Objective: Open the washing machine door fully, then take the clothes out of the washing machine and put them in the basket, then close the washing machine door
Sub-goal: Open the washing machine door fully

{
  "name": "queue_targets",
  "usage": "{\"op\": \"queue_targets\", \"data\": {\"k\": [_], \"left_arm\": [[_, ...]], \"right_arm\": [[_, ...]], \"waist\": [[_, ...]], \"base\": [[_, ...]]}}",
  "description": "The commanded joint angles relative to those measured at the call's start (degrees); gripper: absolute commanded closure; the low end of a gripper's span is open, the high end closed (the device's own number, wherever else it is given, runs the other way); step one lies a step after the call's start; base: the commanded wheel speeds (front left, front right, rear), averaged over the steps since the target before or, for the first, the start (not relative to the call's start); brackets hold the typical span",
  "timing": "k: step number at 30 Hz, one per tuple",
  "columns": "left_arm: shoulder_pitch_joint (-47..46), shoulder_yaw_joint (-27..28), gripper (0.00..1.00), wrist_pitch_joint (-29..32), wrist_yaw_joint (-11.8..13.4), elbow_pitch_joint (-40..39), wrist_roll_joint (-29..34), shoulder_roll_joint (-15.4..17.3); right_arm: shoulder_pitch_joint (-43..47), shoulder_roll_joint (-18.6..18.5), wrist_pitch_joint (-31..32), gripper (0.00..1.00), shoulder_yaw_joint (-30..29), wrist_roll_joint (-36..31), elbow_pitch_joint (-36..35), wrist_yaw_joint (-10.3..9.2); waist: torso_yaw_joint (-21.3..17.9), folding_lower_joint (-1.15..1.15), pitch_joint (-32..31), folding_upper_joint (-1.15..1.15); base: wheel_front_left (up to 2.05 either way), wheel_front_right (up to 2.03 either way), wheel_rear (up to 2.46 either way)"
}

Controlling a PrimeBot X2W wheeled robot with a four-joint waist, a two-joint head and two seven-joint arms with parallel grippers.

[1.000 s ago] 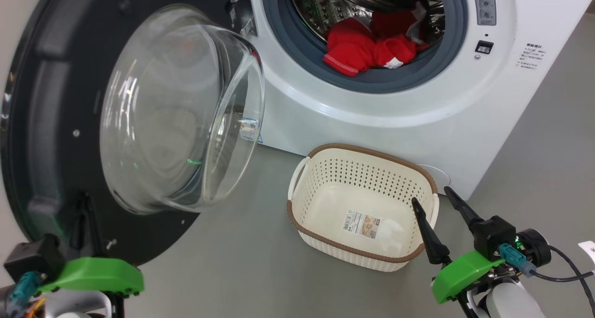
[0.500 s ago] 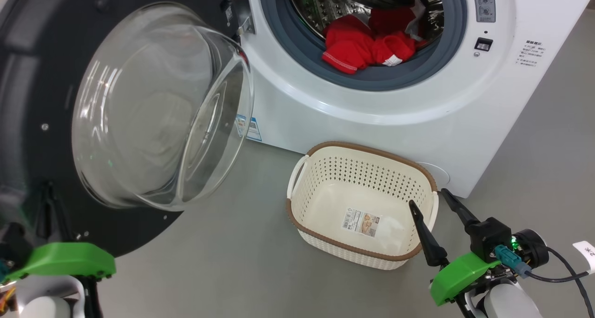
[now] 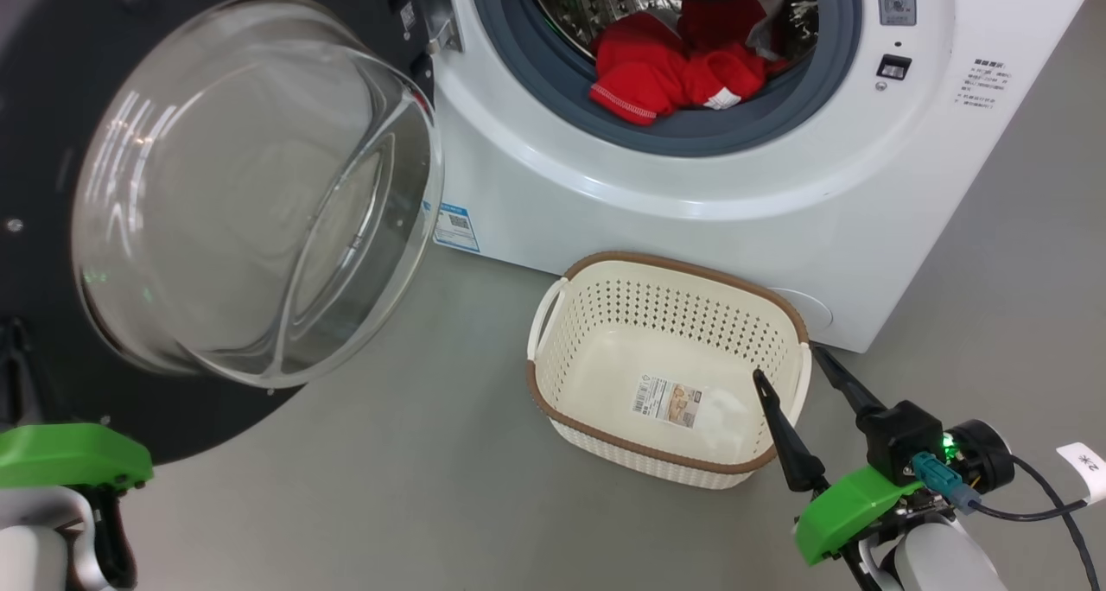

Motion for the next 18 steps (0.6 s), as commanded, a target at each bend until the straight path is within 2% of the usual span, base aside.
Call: {"op": "queue_targets", "data": {"k": [1, 16, 17, 18], "left_arm": [[-2.72, 3.21, 1.00, -0.59, -0.11, -0.30, -0.09, 3.31], [-4.13, 7.25, 1.00, -0.69, -1.21, 1.15, 1.27, 2.76], [-4.12, 7.29, 0.99, -0.69, -1.41, 1.12, 1.71, 2.83], [-4.08, 7.39, 0.85, -0.69, -1.54, 1.09, 2.13, 2.83]], "right_arm": [[-2.46, 0.19, -0.37, 0.00, 1.31, -0.92, -1.34, 0.36], [-3.90, 0.19, -0.37, 0.00, 0.77, -1.87, -1.09, 0.36], [-3.94, 0.19, -0.37, 0.00, 0.74, -1.80, -1.05, 0.36], [-3.94, 0.19, -0.37, 0.00, 0.71, -1.71, -1.02, 0.36]], "waist": [[-0.39, 0.00, 0.64, 0.00], [-1.80, 0.00, 2.25, 0.00], [-1.89, 0.00, 2.09, 0.00], [-2.01, 0.00, 1.80, 0.00]], "base": [[0.00, 0.00, 0.00], [0.00, 0.00, 0.00], [0.00, 0.00, 0.00], [0.00, 0.00, 0.00]]}}
